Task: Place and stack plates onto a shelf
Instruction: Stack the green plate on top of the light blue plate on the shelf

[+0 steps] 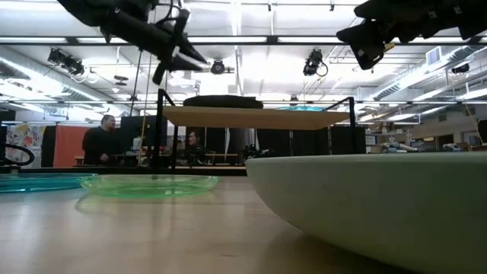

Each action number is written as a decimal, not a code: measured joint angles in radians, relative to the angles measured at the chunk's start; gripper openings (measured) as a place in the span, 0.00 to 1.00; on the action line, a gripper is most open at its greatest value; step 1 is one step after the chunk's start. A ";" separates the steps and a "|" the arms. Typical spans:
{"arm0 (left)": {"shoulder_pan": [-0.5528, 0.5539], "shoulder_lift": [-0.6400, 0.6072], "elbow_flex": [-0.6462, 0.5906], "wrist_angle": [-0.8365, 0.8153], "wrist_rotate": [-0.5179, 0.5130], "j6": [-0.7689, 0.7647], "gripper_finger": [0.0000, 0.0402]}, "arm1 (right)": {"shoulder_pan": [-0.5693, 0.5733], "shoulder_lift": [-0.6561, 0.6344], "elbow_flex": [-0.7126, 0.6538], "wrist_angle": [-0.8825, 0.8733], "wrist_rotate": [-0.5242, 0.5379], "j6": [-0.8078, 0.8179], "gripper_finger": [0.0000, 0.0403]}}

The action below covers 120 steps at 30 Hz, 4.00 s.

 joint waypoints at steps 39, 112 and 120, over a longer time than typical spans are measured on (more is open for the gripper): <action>-0.836 -0.088 0.001 -0.580 -0.290 -0.015 0.27 | 0.000 0.000 0.000 -0.032 0.000 0.002 0.49; -0.763 0.486 0.002 -0.637 -0.271 -0.175 0.08 | 0.000 0.049 0.000 -0.037 0.000 -0.001 0.49; -0.763 0.462 0.000 -0.644 -0.259 -0.175 0.01 | 0.000 0.049 0.000 -0.031 0.000 -0.001 0.49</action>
